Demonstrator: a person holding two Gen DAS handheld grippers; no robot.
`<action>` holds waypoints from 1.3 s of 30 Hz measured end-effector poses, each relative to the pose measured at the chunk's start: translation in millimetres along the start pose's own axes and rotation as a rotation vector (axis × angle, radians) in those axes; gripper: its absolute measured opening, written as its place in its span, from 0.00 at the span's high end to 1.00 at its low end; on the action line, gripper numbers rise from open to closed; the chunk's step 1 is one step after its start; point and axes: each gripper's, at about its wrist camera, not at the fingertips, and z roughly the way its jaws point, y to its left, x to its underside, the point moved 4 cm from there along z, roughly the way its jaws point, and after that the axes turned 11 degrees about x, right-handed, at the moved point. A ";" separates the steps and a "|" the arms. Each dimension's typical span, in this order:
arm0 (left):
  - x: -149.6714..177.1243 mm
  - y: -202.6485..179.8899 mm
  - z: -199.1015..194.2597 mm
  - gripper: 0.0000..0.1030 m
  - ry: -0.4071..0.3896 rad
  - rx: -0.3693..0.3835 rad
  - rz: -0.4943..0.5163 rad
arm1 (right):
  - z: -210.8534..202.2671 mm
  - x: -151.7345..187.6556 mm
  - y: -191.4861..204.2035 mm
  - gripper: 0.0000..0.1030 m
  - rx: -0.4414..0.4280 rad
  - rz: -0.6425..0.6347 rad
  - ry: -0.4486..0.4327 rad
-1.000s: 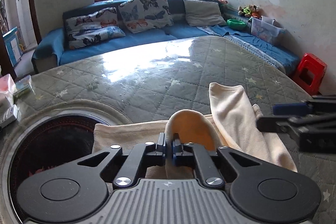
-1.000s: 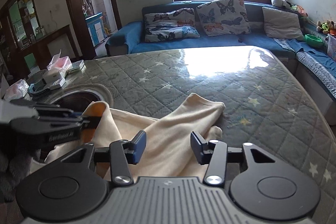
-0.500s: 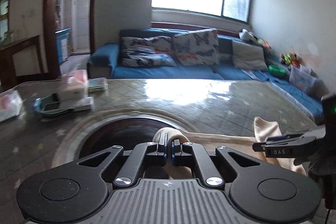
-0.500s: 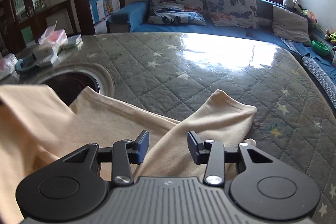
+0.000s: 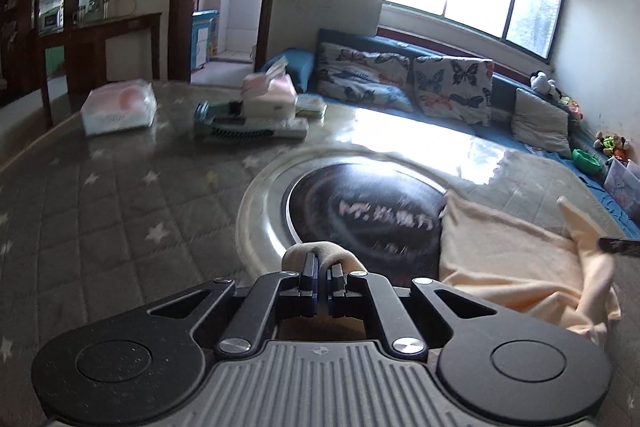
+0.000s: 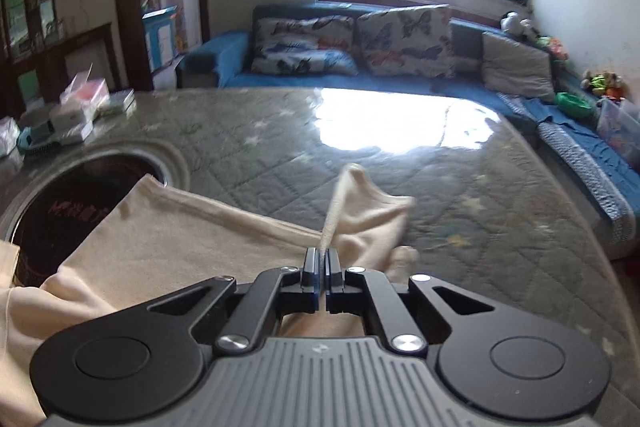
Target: Fold clothes
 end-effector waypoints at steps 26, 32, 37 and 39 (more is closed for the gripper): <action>34.6 1.3 -31.9 0.88 0.097 0.002 0.044 | -76.9 95.8 -118.7 0.90 0.173 0.136 0.028; 27.2 -9.5 -26.9 0.71 0.086 -0.001 0.087 | -66.1 104.0 -116.9 0.58 0.174 0.084 0.058; 19.5 -18.4 -20.9 0.65 0.074 0.024 0.106 | -42.2 101.1 -97.4 0.46 0.189 -0.014 0.081; 16.7 -22.5 -17.0 0.64 0.073 0.033 0.115 | -41.3 102.9 -107.3 0.43 0.243 -0.017 0.072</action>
